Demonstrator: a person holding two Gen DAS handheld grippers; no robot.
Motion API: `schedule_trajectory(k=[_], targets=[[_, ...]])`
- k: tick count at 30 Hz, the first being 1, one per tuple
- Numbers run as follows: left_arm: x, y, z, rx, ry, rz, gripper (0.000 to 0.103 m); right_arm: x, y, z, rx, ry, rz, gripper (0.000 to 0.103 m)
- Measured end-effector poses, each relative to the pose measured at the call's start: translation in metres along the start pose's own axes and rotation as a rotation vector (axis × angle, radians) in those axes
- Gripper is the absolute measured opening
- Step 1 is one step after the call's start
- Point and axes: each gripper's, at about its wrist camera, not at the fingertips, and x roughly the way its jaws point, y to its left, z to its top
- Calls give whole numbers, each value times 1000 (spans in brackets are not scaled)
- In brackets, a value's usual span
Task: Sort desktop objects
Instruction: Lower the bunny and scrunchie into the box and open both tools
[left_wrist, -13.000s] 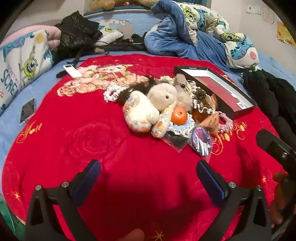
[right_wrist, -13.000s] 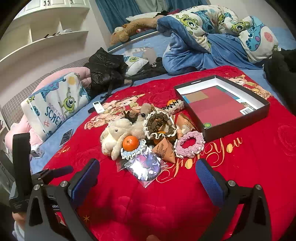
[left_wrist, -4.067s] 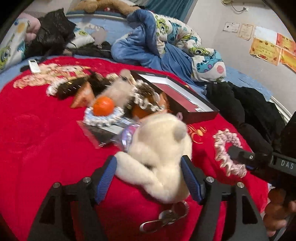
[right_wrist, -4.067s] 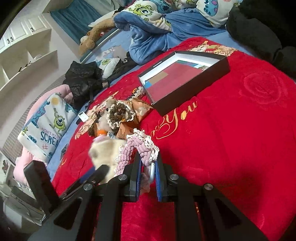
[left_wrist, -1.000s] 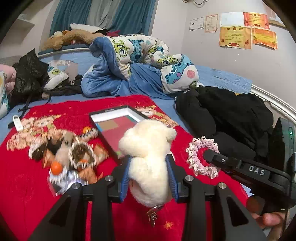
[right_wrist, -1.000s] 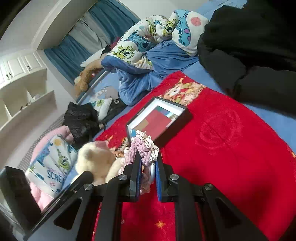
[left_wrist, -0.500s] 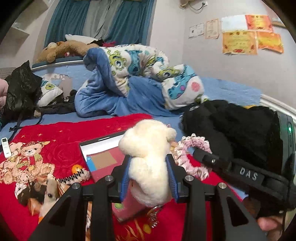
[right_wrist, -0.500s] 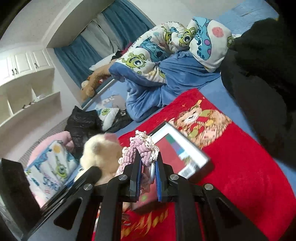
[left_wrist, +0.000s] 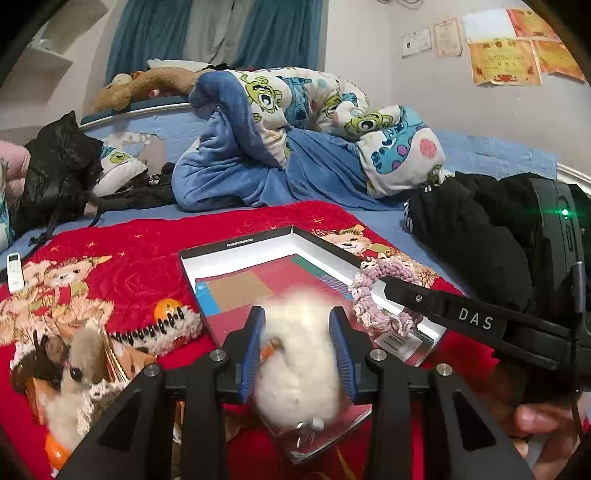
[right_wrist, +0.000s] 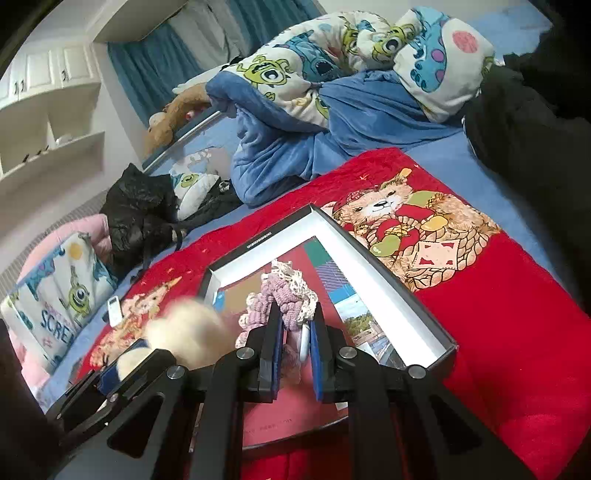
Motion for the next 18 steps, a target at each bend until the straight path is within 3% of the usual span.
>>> schedule_trajectory(k=[3,18], targets=[[3,4,-5,-25,18,-16,37,11,-2,-8,-7,41,-33,14],[3,9,-11,-44,21,-25,37,18,16,-18,-132,54,-111,15]])
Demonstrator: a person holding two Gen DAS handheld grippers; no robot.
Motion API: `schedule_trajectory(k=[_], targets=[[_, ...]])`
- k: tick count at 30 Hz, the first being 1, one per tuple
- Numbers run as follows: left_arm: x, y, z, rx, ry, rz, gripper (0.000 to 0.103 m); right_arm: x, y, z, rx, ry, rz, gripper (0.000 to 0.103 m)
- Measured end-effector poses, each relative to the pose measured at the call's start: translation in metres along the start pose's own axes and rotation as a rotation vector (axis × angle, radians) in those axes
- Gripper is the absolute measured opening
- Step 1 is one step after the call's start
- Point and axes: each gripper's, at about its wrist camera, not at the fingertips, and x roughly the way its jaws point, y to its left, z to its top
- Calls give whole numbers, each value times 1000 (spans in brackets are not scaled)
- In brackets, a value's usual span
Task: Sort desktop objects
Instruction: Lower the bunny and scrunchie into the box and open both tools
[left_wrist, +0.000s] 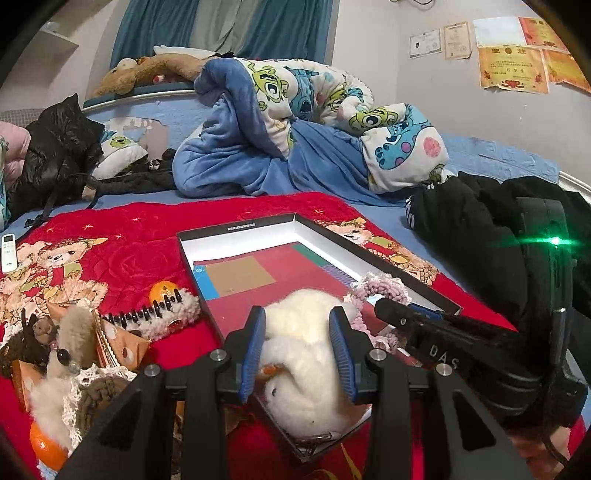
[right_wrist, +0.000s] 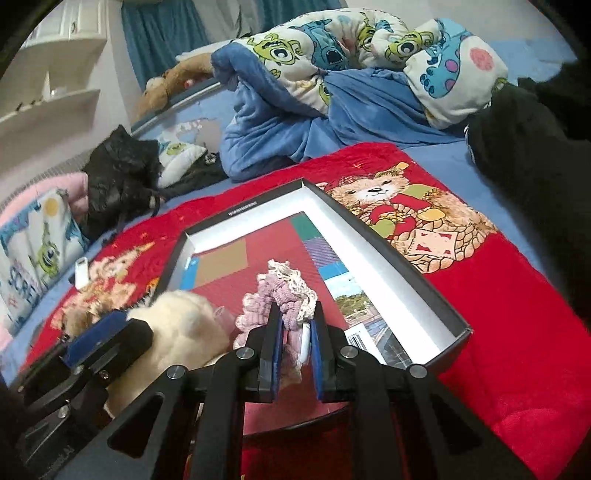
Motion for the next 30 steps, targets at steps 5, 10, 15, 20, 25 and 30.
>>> schedule_trajectory(k=[5,10,15,20,25,30], targets=[[-1,-1,0,5,-3,0,37,-1,-4,0,13,-7,25,15],[-4,-5,0,27,-14,-2,37,-2,-5,0,23,-13,40,14],[-5,-6,0,33,-22,0,37,-4,-7,0,39,-19,58,14],[-14,-6,0,32,-53,15,39,-15,-8,-1,53,-72,52,51],[-21,-1,2,10,-86,3,59,-26,-13,-3,85,-129,43,90],[-20,3,2,-9,-79,-16,74,-31,-18,-2,106,-153,60,101]])
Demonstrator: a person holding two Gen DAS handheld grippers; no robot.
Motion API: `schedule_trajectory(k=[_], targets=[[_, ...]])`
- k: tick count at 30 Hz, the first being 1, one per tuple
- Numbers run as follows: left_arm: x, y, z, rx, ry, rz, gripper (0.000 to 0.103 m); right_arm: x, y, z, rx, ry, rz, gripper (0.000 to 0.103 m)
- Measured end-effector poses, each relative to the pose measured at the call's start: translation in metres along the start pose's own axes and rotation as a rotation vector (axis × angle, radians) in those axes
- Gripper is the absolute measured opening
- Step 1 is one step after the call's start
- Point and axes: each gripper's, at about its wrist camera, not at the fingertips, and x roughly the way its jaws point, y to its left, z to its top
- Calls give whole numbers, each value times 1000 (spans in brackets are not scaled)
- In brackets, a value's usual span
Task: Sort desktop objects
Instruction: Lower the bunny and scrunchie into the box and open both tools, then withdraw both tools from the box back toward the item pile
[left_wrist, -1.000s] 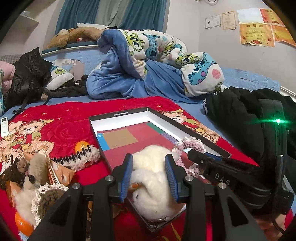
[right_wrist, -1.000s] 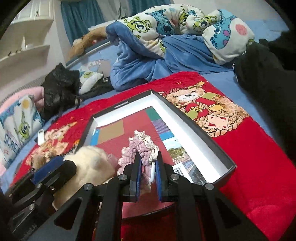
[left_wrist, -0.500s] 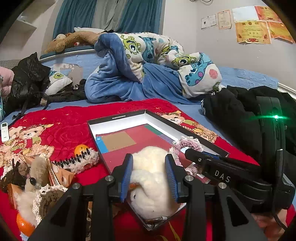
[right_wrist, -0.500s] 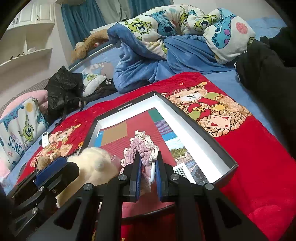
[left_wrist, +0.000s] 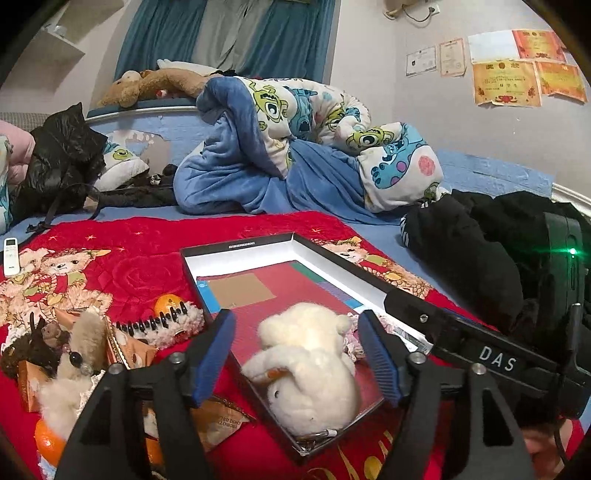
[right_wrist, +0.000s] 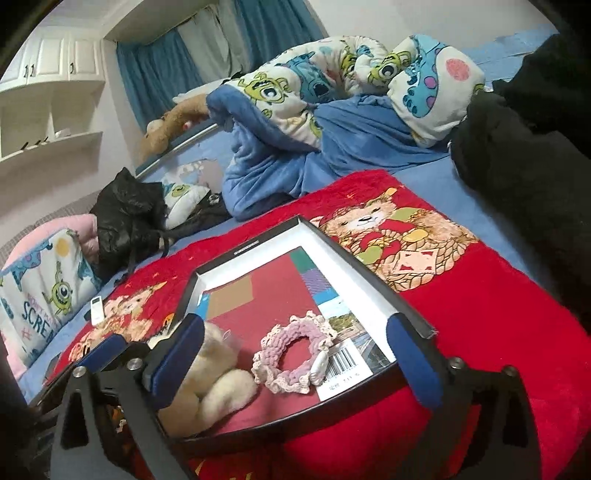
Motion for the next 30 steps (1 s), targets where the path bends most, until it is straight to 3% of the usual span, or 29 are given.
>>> schedule_trajectory(k=[11,16,20,26,30], targets=[[-1,-3,-1,9,-7,-15,96,-10,-7,-1,48,-31,4,103],[-1,-11,-3,48,-3,-11,96,-14,-14,-5,91,-39,-19,103],[-17,-21,-7,94,-24,-54,96,-15,-30,-12,187,0,10,103],[-59,-30,-24,165,-25,-95,96,-45,-41,-26,254,-56,-36,103],[-94,-29,-32,193,-33,-82,96,-68,-44,-39,290,-59,-84,103]])
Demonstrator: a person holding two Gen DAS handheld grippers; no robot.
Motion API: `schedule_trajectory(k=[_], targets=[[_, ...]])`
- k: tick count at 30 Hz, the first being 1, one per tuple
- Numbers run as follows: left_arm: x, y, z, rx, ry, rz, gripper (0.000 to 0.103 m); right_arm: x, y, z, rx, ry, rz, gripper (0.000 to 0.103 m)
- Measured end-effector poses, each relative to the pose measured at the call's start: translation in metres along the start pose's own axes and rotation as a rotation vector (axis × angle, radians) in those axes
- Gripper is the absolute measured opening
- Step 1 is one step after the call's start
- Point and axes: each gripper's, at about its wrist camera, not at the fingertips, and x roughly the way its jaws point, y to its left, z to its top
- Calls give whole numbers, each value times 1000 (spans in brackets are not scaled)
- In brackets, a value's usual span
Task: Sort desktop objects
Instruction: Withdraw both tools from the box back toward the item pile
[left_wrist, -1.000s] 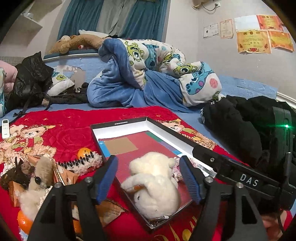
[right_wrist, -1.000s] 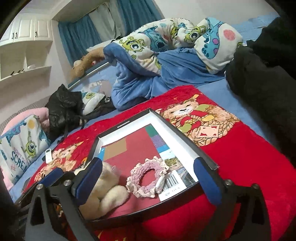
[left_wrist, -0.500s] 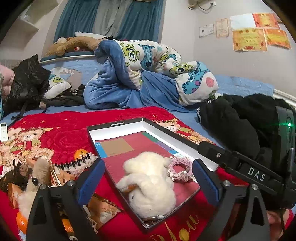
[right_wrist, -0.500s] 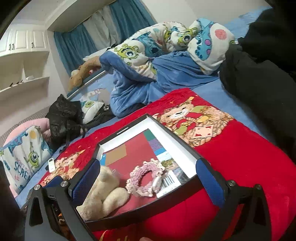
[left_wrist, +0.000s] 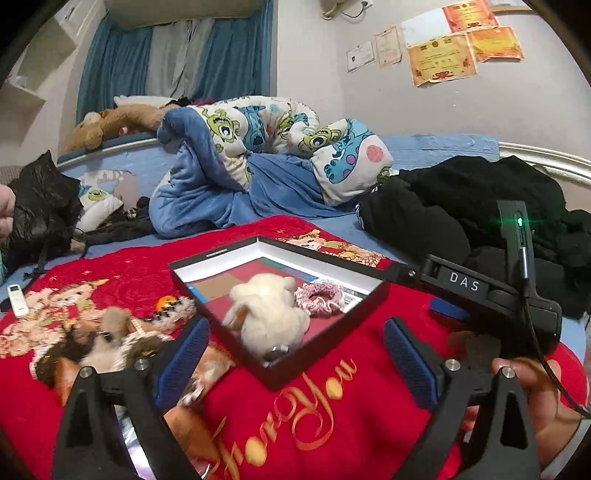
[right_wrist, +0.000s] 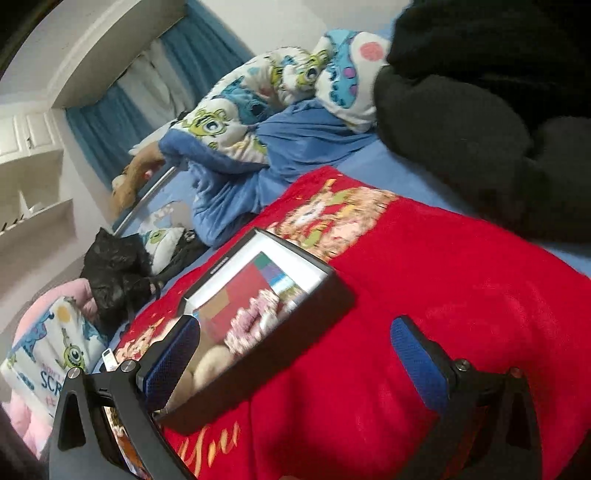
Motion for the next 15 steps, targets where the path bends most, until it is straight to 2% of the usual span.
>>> schedule_trajectory(k=[3,5,9,13,15], targets=[[-24,7,7,-70,1,-33,96,-19,0,-7,11,-16,-54,103],[-38,9,15,-81,11,-37,96,-30,8,-10,-19,0,-71,103],[-80,10,39,-55,-30,30,96,-52,38,-15,-118,19,-38,103],[-114,18,66,-74,-45,83,96,-83,96,-16,-293,-6,25,103],[-129,26,81,-94,-51,121,96,-93,121,-13,-320,-22,44,103]])
